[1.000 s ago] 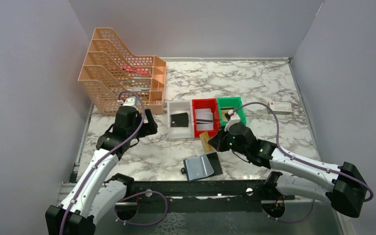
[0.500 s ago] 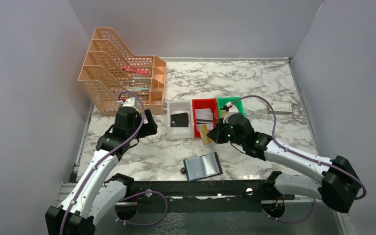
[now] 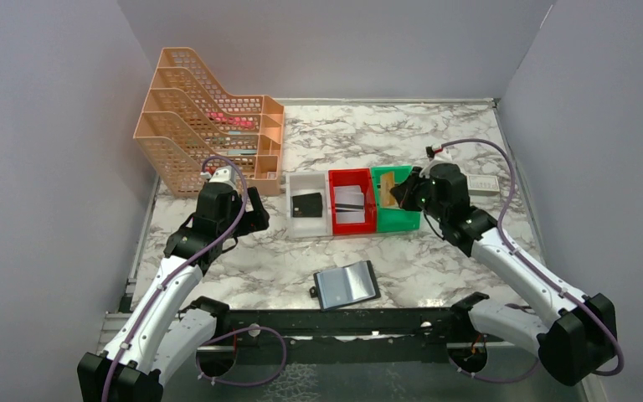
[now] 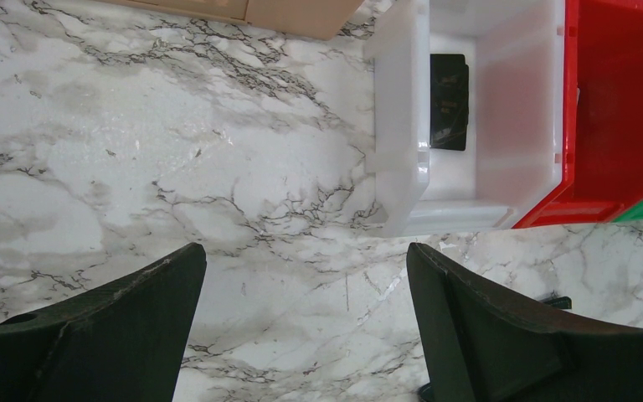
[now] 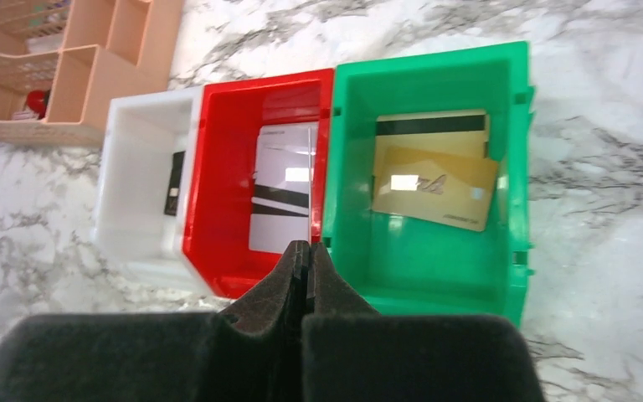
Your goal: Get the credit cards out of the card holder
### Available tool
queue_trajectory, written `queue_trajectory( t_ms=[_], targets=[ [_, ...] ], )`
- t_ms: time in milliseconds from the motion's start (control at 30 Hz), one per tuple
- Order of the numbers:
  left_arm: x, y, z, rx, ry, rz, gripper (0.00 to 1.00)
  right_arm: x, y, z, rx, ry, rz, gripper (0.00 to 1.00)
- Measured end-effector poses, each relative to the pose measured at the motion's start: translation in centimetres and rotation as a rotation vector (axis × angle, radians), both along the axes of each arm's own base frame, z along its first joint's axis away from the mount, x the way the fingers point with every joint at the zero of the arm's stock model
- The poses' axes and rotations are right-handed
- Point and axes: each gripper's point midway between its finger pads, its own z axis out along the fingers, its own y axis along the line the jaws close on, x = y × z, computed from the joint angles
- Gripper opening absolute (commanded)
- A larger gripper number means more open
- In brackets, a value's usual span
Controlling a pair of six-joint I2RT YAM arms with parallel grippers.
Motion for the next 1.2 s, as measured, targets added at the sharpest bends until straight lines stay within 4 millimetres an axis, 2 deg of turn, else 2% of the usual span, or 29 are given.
queue_trajectory(
  t_ms=[233,500,900,1200],
  targets=[
    [0.0,0.0,0.0,0.0,0.0,0.0,0.93,0.4,-1.9,-1.2,-0.116,0.006,-0.021,0.01],
    [0.0,0.0,-0.1,-0.001,0.002,-0.003,0.92,1.1,-3.8,-4.6,-0.308,0.057,-0.026,0.04],
    [0.0,-0.1,-0.1,-0.001,0.002,-0.007,0.92,2.9,-4.2,-5.2,-0.503,-0.006,0.085,0.09],
    [0.0,-0.1,-0.1,0.001,0.001,-0.011,0.92,3.6,-2.0,-4.2,-0.655,-0.189,0.389,0.1]
  ],
)
